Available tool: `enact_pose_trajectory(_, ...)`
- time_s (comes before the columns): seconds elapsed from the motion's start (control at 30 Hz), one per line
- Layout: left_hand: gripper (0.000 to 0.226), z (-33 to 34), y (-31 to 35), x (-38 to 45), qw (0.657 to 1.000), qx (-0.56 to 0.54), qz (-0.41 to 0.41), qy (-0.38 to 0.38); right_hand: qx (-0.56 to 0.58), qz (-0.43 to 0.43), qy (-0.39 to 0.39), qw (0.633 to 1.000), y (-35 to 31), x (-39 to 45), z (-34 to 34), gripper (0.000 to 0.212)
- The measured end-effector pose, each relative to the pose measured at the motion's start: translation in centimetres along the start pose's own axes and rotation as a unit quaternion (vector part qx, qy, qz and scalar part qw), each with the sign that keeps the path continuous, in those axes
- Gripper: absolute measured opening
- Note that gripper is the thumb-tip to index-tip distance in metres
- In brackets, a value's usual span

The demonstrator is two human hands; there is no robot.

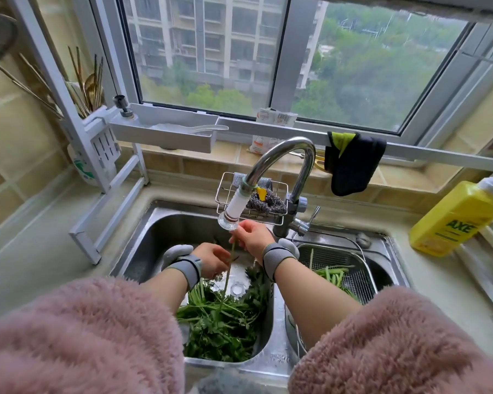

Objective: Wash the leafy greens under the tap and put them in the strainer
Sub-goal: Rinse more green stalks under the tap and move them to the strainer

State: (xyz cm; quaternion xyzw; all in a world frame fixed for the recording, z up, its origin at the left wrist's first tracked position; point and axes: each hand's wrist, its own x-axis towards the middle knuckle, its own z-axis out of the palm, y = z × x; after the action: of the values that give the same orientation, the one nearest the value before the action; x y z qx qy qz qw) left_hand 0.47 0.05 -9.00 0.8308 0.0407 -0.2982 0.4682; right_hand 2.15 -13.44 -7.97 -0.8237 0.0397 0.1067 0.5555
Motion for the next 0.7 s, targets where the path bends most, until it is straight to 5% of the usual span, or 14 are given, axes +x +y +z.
enact_pose_trajectory(0.17,0.021,-1.4,1.6,0.4,0.978,-0.186,0.005,0.095,-0.087,-0.003,-0.019,0.996,0.6,0.2,-0.4,0.022)
enact_pose_trajectory(0.7,0.004,-2.0,2.2,1.5,0.967,-0.174,0.069,0.175,-0.120,0.003,-0.075,0.990,1.5,-0.1,0.4,0.022)
